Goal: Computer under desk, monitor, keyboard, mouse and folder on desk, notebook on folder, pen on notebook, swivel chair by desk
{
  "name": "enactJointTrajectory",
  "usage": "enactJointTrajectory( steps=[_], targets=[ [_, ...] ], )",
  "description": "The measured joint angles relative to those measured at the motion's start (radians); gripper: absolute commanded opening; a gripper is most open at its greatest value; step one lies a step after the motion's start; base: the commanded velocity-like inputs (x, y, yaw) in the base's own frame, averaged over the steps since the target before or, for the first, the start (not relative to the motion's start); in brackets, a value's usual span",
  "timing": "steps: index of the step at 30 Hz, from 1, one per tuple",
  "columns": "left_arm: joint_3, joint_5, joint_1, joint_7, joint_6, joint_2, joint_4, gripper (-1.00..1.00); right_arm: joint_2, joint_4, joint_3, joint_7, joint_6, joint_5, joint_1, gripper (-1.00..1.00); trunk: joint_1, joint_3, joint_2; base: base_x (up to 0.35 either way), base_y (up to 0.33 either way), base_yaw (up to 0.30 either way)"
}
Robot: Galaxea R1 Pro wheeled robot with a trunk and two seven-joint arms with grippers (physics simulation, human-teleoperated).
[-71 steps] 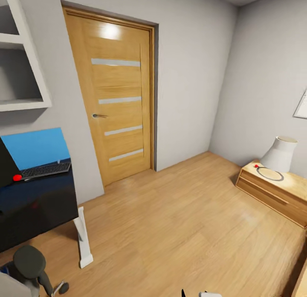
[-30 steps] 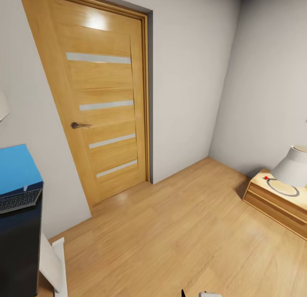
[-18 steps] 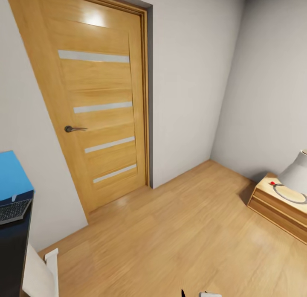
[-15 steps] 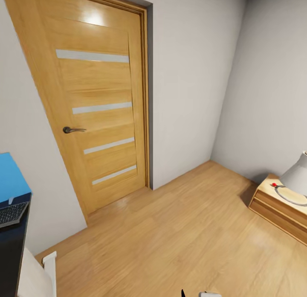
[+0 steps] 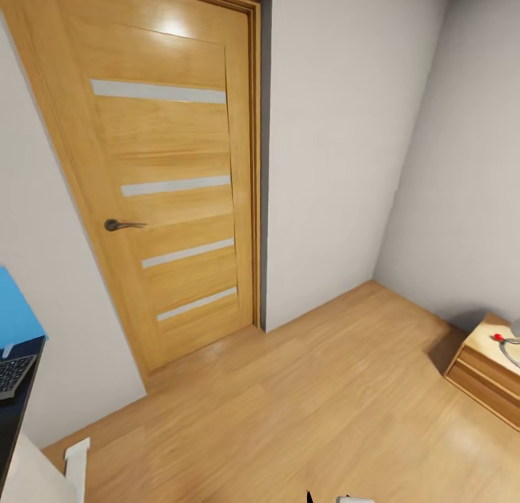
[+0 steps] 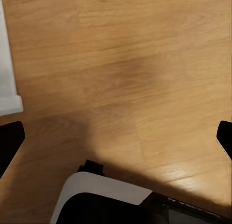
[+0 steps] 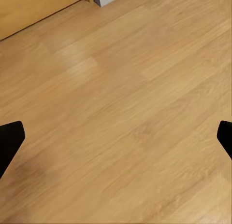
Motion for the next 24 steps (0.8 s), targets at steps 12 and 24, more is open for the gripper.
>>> enactJointTrajectory(
  steps=[12, 24],
  targets=[
    [-0.001, 0.000, 0.000, 0.000, 0.000, -0.001, 0.000, 1.00, -0.002, 0.000, -0.003, -0.002, 0.003, -0.002, 0.000, 1.00, 0.000, -0.004, 0.000, 0.215, -0.206, 0.265],
    [-0.001, 0.000, 0.000, 0.000, -0.001, -0.001, 0.000, 1.00, -0.002, 0.000, -0.004, -0.002, 0.002, -0.003, 0.000, 1.00, 0.001, -0.009, 0.000, 0.011, -0.019, 0.265]
  ],
)
